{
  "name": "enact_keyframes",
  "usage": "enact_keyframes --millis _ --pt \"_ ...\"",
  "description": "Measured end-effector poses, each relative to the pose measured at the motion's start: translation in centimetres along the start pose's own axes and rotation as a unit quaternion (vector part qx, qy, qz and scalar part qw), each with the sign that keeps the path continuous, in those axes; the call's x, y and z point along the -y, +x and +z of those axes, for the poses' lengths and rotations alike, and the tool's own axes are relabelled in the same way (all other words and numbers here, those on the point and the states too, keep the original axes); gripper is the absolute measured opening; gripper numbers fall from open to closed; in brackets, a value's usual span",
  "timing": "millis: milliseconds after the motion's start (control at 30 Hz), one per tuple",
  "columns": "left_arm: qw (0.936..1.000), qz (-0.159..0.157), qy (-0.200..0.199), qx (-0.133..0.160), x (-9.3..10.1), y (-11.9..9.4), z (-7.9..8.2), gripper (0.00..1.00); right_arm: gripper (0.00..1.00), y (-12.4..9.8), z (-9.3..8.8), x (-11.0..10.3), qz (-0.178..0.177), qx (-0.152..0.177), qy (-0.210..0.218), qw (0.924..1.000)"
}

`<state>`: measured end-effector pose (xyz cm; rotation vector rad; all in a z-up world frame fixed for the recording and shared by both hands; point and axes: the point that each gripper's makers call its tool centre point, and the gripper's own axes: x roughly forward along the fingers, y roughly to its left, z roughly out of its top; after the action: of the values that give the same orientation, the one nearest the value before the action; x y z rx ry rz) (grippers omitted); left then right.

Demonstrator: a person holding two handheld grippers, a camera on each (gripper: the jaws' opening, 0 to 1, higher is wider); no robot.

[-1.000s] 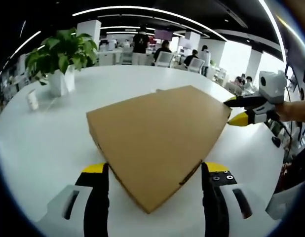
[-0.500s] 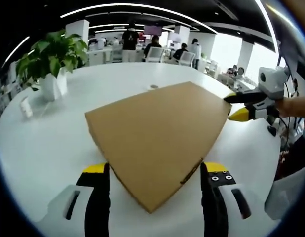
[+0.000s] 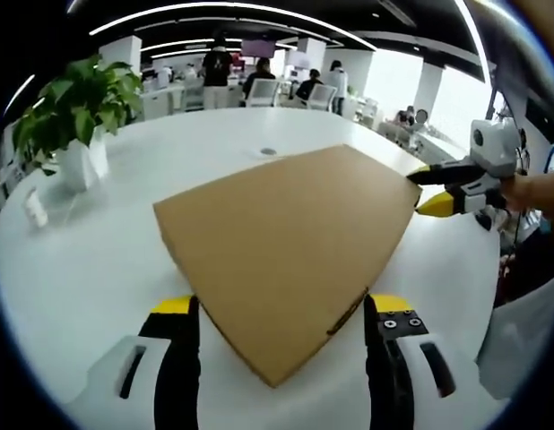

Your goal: Operate the shoe box by opening the lid, removing the specified soft item, and placing it in the target area until the item is outside and the box remains undamaged.

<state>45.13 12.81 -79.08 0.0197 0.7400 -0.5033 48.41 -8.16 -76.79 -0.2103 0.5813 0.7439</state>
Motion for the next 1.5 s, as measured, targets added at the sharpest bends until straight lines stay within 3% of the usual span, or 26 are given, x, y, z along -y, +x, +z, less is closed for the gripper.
enact_keyframes --millis 733,1500 --pt "0.998 -0.038 0.044 -0.027 0.0 -1.1 -0.6 0.76 0.42 -1.3 -0.8 -2.2 -0.02 0.01 0.032 0.9992" --pt "0.9945 -0.065 0.071 -0.043 -0.6 -2.7 -1.5 0.75 0.36 -2.2 -1.6 -5.0 -0.033 0.0 0.01 0.9994"
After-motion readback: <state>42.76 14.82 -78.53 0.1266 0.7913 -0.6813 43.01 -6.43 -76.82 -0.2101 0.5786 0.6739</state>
